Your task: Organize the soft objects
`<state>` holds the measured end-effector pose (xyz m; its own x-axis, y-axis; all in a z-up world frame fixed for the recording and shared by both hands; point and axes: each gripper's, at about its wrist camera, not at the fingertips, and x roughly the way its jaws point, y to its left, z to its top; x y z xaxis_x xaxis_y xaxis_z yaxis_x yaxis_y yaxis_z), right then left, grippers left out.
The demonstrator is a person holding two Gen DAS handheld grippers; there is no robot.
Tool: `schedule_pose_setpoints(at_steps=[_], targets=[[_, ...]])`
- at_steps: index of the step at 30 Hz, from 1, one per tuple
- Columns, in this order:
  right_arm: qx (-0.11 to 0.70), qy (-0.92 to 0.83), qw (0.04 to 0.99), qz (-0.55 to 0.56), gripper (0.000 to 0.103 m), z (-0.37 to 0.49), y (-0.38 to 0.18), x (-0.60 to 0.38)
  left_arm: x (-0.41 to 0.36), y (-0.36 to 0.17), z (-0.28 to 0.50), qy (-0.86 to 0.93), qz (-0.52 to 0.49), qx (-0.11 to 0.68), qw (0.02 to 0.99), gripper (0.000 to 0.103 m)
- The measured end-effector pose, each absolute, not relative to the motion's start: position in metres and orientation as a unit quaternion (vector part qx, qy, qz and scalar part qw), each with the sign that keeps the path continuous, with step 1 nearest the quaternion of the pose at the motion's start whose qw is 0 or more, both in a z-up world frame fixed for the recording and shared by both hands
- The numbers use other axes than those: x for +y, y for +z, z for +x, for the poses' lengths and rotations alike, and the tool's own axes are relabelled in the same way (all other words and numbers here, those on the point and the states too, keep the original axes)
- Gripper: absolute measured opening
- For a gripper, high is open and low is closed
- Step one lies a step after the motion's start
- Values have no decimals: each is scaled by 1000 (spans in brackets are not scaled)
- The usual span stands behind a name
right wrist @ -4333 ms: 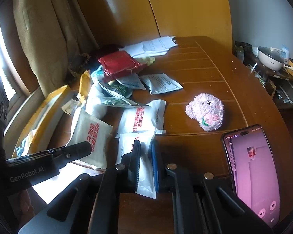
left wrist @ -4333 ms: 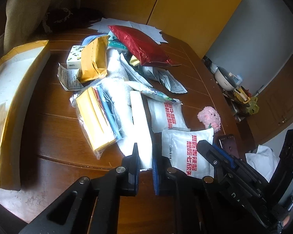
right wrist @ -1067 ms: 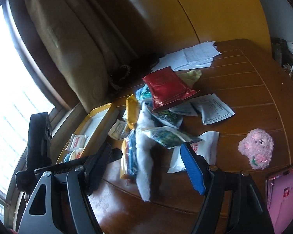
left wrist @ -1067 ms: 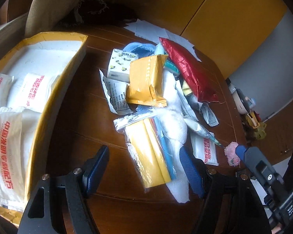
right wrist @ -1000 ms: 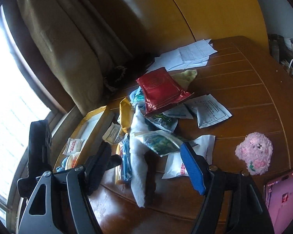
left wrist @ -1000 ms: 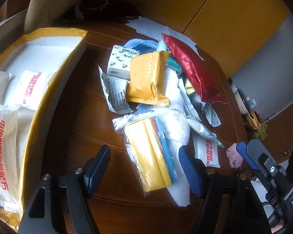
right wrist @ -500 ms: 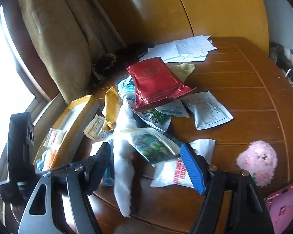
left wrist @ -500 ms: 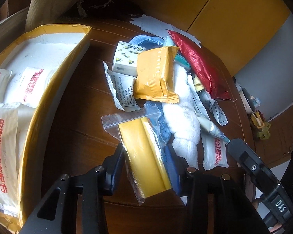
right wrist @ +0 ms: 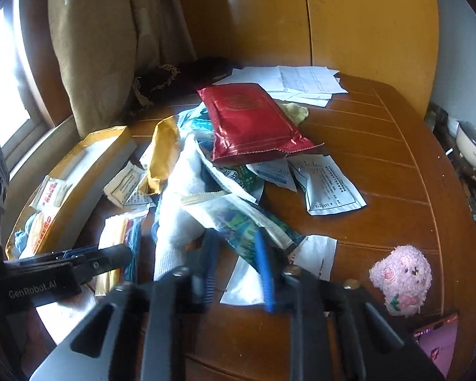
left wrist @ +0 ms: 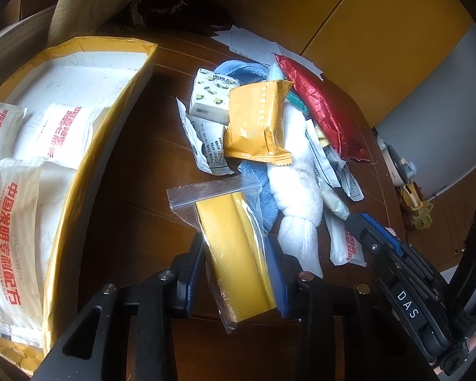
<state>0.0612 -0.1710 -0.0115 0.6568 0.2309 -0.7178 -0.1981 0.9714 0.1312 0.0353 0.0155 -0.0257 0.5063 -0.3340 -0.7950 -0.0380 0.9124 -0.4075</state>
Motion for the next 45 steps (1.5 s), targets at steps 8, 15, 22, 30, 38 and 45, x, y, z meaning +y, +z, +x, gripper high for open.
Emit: schedule_pose_setpoints(at_steps=[8, 15, 22, 30, 38, 45], targets=[[387, 128, 911, 64, 0, 44, 1, -191, 18, -17, 24, -94, -195, 480, 850, 38], [407, 145, 888, 156, 63, 44, -13, -216, 20, -13, 20, -95, -193, 477, 852, 38], [445, 149, 848, 245, 62, 80, -25, -234, 19, -12, 18, -96, -188, 475, 854, 38], [458, 137, 834, 276, 39, 94, -33, -238, 19, -14, 21, -93, -184, 476, 855, 38], [438, 146, 834, 303, 7, 87, -30, -246, 17, -13, 20, -95, -182, 475, 855, 38], [432, 191, 829, 299, 10, 68, -30, -236, 13, -13, 19, -96, -177, 477, 856, 38]])
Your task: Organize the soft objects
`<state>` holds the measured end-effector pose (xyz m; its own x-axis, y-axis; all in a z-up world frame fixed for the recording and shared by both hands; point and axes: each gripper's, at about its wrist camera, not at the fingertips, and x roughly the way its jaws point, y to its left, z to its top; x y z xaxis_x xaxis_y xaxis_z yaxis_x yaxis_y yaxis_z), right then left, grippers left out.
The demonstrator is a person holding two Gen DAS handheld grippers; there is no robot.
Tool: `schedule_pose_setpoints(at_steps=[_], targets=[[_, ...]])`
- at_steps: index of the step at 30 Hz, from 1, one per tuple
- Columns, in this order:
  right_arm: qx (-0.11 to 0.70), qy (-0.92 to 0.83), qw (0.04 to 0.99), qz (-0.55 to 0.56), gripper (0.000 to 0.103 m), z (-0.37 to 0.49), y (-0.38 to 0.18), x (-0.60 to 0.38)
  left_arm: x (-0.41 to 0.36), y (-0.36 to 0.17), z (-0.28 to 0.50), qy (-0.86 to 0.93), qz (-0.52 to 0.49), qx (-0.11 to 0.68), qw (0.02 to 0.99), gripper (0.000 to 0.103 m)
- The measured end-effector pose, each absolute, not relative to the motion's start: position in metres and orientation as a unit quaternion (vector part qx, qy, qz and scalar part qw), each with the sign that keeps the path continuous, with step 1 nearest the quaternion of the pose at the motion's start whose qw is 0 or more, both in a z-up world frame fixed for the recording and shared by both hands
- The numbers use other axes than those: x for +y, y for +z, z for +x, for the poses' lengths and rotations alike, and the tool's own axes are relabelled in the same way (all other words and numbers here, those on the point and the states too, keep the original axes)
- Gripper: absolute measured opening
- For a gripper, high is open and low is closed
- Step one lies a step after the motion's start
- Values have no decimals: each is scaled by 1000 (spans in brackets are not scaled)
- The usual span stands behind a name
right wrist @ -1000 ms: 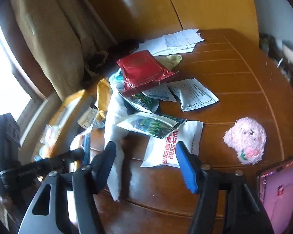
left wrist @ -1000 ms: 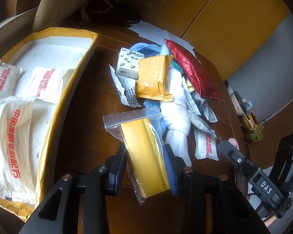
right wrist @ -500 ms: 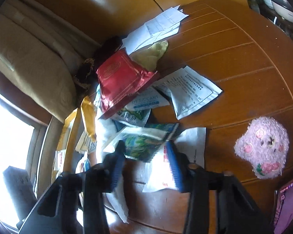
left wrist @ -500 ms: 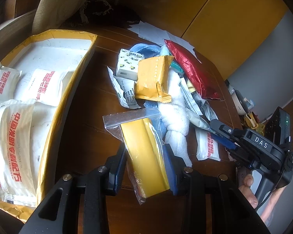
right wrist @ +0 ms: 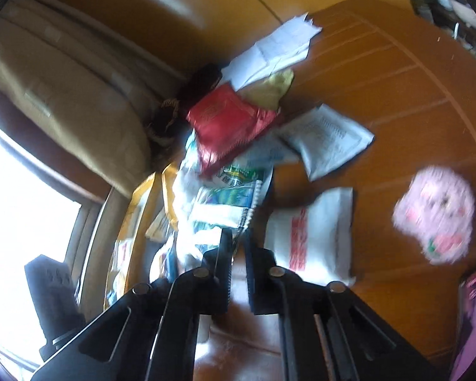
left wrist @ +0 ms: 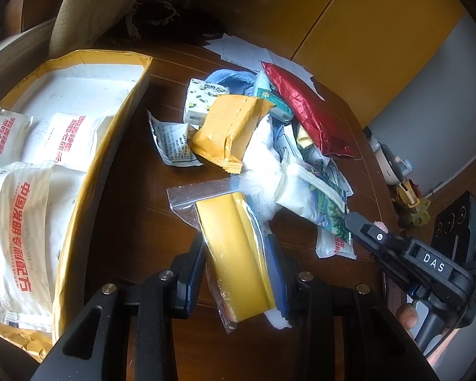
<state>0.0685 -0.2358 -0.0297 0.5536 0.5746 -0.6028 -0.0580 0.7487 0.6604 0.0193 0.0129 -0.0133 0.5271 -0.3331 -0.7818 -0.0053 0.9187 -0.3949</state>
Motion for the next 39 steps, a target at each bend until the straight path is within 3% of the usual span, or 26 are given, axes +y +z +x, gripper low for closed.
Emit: schedule_pose_setpoints(at_steps=[5, 6, 7, 9, 15, 25, 33, 39], targets=[[443, 187, 827, 292, 27, 65, -41, -231, 11, -14, 19, -97, -172, 478, 856, 38], [436, 181, 837, 275, 37, 62, -37, -229, 12, -13, 20, -96, -172, 477, 856, 38], [428, 175, 850, 254, 54, 60, -31, -226, 13, -13, 21, -95, -172, 477, 857, 38], [410, 182, 869, 210, 71, 60, -19, -218, 15, -14, 23, -94, -174, 477, 856, 38], [413, 193, 887, 68, 72, 70, -13, -177, 18, -14, 25, -90, -174, 478, 856, 38], [438, 139, 886, 57, 72, 79, -27, -174, 18, -15, 29, -96, -176, 479, 855, 38], [450, 76, 890, 9, 79, 103, -40, -155, 22, -17, 24, -95, -178, 479, 854, 38], [434, 56, 898, -39, 72, 96, -43, -144, 26, -16, 22, -95, -180, 476, 855, 38]])
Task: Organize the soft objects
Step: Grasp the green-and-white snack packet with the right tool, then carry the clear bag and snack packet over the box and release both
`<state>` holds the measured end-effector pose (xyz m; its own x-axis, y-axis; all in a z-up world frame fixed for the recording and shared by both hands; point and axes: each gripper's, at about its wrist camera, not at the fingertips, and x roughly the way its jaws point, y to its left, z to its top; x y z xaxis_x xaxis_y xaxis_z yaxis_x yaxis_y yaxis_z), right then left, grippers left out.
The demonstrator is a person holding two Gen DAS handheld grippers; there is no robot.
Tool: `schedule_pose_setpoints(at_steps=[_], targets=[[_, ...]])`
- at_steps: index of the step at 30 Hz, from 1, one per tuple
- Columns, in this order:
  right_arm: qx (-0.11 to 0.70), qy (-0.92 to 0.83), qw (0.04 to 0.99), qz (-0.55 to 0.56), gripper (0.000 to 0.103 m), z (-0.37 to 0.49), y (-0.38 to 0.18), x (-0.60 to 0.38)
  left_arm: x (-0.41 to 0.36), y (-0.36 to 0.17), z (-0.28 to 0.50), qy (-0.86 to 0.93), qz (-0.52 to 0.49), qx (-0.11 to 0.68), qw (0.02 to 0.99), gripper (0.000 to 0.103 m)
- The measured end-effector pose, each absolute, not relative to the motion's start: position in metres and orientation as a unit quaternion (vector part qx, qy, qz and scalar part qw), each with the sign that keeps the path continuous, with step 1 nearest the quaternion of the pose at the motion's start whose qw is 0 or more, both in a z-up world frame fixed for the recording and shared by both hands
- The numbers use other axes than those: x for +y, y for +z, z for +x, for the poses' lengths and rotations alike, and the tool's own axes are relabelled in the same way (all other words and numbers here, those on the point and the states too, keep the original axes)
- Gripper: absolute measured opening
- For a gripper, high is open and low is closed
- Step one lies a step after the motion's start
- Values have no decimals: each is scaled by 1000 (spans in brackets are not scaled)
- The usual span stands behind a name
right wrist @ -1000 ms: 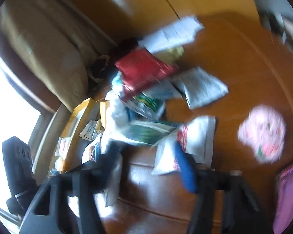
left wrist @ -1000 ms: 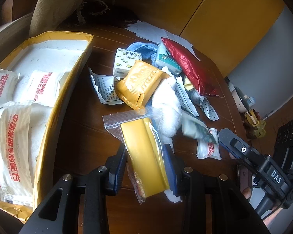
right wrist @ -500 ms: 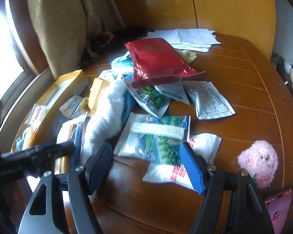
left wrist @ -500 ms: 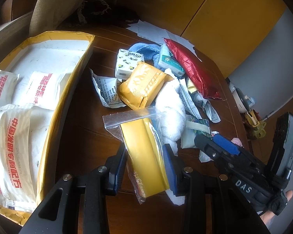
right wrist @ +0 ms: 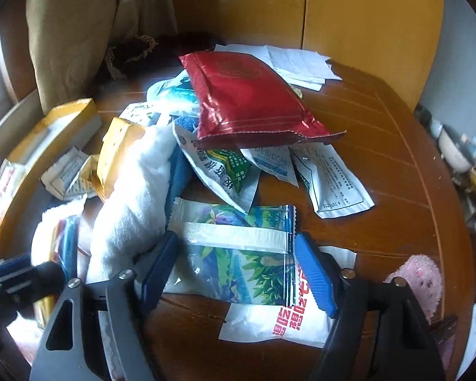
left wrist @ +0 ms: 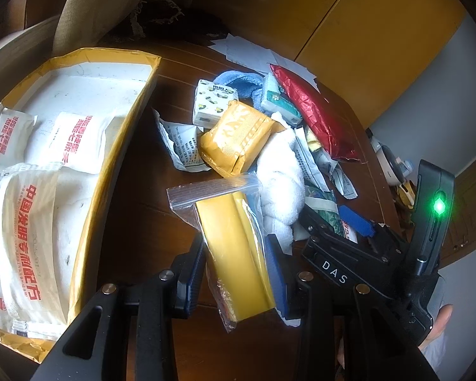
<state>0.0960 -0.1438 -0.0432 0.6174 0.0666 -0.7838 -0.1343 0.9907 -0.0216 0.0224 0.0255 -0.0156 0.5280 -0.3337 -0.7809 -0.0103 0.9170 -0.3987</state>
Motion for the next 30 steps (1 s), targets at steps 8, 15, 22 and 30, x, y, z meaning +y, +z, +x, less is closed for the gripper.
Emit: schedule_pose_setpoints(at_steps=[8, 15, 22, 30], targets=[[422, 66, 904, -29, 45, 87, -40, -145, 21, -9, 17, -88, -175, 474, 859, 38], [409, 76, 909, 0, 19, 81, -30, -157, 10, -4, 14, -86, -166, 473, 861, 38], [397, 111, 910, 53, 15, 63, -20, -180, 5, 5, 8, -79, -163, 464, 867, 38], [361, 138, 917, 94, 16, 30, 8, -195, 13, 20, -2, -81, -167, 448, 874, 38]])
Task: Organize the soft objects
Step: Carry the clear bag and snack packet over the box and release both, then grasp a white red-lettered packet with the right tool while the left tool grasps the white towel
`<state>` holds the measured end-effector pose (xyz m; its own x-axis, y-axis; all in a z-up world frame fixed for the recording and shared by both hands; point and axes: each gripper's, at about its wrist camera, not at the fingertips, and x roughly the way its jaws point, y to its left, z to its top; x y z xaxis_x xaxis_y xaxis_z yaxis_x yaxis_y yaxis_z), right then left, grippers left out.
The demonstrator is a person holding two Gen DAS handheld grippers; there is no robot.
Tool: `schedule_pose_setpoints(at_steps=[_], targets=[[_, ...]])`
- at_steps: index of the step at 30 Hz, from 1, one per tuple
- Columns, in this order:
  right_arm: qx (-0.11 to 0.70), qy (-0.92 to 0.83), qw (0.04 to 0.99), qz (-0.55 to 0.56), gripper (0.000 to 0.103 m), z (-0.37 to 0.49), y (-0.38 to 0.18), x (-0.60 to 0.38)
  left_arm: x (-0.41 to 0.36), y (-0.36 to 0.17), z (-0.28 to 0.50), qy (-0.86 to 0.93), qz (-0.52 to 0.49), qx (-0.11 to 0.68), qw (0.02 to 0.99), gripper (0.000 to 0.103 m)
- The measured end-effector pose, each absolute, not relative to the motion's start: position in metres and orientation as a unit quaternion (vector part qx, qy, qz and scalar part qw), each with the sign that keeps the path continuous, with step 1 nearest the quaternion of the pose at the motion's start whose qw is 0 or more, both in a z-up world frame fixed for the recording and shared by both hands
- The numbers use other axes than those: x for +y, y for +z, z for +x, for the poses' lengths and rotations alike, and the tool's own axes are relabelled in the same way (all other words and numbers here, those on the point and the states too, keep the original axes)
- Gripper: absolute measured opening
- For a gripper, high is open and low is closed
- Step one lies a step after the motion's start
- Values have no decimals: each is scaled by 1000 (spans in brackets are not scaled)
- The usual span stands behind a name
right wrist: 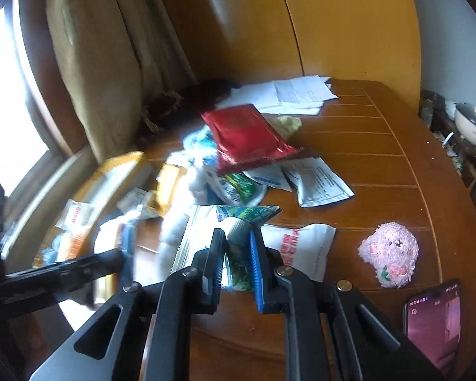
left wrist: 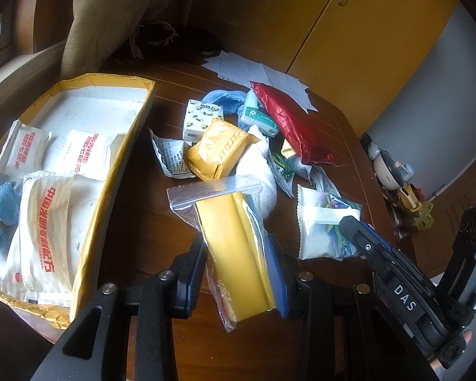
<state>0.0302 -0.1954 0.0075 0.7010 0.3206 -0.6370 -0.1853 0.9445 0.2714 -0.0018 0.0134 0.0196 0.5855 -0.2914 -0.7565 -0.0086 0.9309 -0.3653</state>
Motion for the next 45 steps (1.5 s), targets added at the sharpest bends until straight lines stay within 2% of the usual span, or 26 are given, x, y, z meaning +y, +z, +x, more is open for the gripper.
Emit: schedule_pose_setpoints(at_steps=[7, 13, 21, 24, 27, 31, 34, 35, 36, 37, 40, 45], targets=[[353, 222, 902, 111, 17, 32, 27, -149, 79, 42, -12, -48, -202, 418, 885, 38], [377, 272, 880, 99, 18, 65, 31, -74, 151, 50, 5, 8, -211, 398, 893, 38], [416, 263, 868, 61, 19, 121, 14, 18, 203, 25, 60, 51, -196, 411, 889, 38], [431, 257, 863, 63, 20, 133, 4, 28, 212, 15, 75, 55, -194, 420, 885, 38], [432, 243, 867, 52, 26, 137, -3, 36, 215, 4, 83, 61, -190, 432, 880, 38], [435, 246, 865, 44, 26, 138, -8, 45, 217, -7, 86, 63, -201, 449, 868, 39], [425, 253, 868, 39, 28, 133, -6, 47, 222, 1, 75, 65, -219, 436, 871, 51], [421, 258, 868, 46, 31, 130, -3, 44, 223, 5, 68, 67, -227, 424, 874, 60], [417, 263, 868, 54, 40, 127, 0, 40, 222, 10, 60, 69, -229, 413, 879, 66], [410, 269, 869, 63, 50, 121, 5, 34, 218, 15, 53, 69, -225, 404, 884, 68], [379, 279, 879, 81, 60, 99, 18, 3, 193, 26, 32, 53, -204, 389, 897, 73], [371, 242, 891, 97, 62, 70, 23, -66, 131, 29, 6, -8, -181, 396, 900, 73]])
